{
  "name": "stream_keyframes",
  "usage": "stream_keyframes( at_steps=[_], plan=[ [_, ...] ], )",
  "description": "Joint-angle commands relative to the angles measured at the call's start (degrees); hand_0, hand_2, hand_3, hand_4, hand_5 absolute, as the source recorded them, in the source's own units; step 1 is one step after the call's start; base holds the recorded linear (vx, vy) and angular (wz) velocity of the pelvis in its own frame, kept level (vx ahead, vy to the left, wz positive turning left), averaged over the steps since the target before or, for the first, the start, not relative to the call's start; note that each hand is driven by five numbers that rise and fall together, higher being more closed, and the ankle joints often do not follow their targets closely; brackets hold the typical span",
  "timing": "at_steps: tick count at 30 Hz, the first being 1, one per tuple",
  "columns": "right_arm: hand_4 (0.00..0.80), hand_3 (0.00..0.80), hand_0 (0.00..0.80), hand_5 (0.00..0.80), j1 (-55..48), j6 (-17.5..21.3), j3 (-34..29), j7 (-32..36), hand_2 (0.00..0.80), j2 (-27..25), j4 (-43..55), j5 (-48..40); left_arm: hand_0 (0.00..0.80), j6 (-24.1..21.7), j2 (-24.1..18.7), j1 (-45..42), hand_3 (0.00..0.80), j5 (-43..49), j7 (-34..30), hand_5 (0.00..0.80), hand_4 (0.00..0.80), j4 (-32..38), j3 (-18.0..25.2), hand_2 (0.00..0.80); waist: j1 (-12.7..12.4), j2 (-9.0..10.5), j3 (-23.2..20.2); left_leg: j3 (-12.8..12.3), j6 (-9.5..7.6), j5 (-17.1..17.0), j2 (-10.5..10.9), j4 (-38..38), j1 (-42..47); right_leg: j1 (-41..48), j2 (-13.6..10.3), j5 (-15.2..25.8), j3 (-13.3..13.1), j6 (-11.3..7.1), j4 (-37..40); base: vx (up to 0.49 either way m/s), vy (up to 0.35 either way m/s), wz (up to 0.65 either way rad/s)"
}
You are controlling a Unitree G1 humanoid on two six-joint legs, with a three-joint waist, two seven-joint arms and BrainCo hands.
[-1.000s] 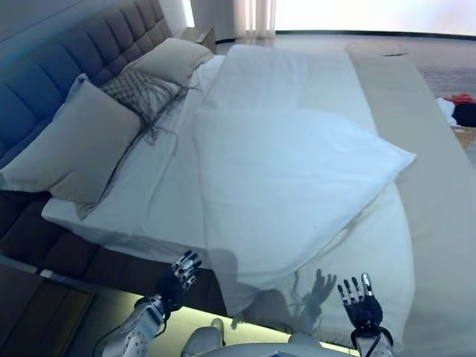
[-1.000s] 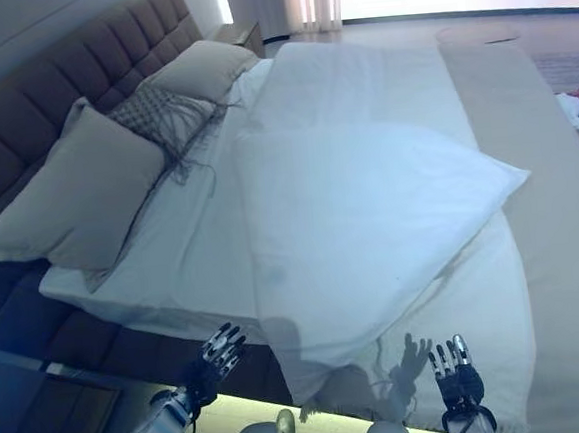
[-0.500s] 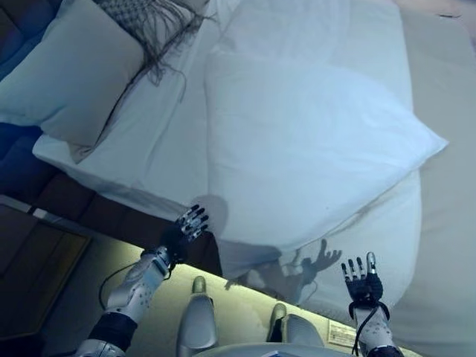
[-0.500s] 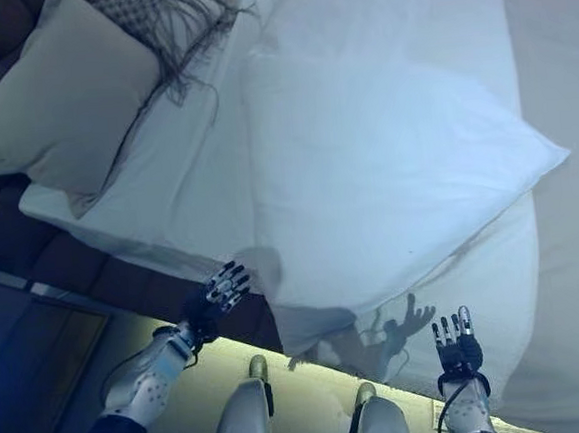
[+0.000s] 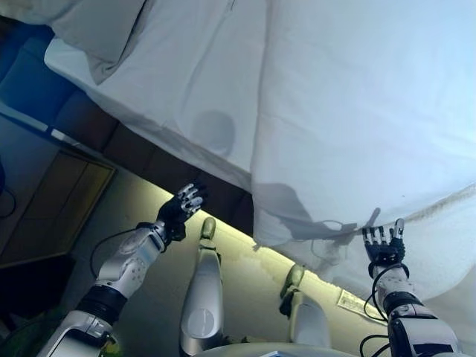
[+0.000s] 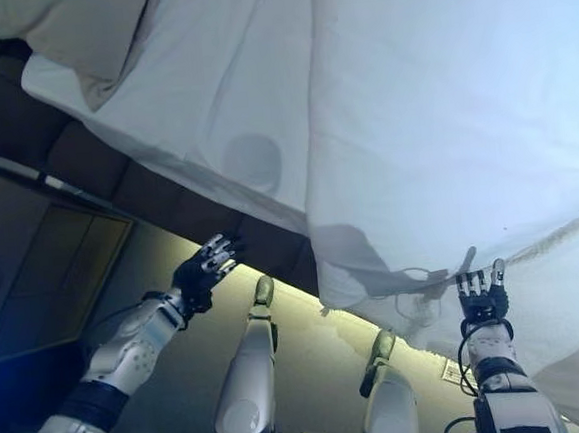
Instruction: Make the bed neatly
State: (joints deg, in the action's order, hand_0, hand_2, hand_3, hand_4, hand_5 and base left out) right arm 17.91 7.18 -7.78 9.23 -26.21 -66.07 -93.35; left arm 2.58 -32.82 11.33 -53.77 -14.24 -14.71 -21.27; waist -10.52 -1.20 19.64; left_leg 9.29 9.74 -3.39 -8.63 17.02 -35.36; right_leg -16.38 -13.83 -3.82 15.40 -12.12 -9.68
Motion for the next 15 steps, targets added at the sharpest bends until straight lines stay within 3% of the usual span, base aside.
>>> stream_keyframes(
  at_steps=[1,10,15],
  plan=[
    [0.0,0.0,0.0,0.0,0.2,0.4,-4.0,-1.8,0.0,-6.4,-1.1,-2.4,0.0,-3.7,0.3,2.0,0.0,-3.0,1.0,0.0,0.0,3.5,0.2,0.0,-1.3,1.68,-1.2,0.1,1.1,-2.7,-0.6,2.9,-7.2,-2.3,-5.2,9.9,0.4,-2.22,5.6,-0.087,0.05,0.13],
    [0.0,0.0,0.0,0.0,0.0,0.3,-4.7,-1.1,0.0,-8.9,-1.4,-3.2,0.0,-6.0,0.0,3.1,0.0,-4.0,2.3,0.0,0.0,3.8,0.1,0.0,-0.2,1.64,-0.9,-1.9,-0.05,-3.2,0.9,1.8,-9.6,-11.6,-6.3,11.1,-1.9,-2.06,2.5,-0.051,0.029,0.01],
    [0.0,0.0,0.0,0.0,3.3,0.7,-5.7,1.2,0.0,-12.1,-2.0,-5.6,0.0,-5.8,-1.1,4.1,0.0,-4.8,1.2,0.0,0.0,3.4,-0.3,0.0,0.0,0.44,-0.9,-2.1,-0.99,-3.1,1.8,1.5,-10.3,-16.6,-6.7,11.2,-3.1,-2.09,-0.1,-0.012,-0.002,-0.04]
  ],
)
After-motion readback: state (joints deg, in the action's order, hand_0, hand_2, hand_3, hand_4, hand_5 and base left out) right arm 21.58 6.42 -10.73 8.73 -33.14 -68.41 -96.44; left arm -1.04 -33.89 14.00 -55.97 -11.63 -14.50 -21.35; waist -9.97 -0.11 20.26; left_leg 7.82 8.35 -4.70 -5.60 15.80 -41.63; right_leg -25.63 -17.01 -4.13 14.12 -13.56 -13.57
